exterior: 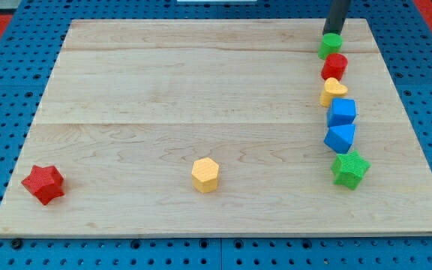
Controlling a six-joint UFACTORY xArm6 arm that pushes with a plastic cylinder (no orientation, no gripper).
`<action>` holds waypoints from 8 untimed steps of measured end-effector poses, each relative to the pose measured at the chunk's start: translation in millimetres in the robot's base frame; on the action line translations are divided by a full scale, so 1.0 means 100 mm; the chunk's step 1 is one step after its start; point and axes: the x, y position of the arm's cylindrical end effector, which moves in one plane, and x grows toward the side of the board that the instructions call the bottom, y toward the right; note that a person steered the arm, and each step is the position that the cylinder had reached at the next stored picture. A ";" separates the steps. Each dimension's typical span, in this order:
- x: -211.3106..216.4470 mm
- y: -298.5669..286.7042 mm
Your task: Push the hexagon to the bottom right of the green star
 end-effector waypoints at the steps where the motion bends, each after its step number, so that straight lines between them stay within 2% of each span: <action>1: -0.07 0.00; 2: -0.28 -0.48; 3: 0.29 -1.02; 4: 1.13 -1.77; 5: 1.71 -2.44; 6: 2.25 -2.80; 7: 2.88 -2.69; 8: 3.09 -2.24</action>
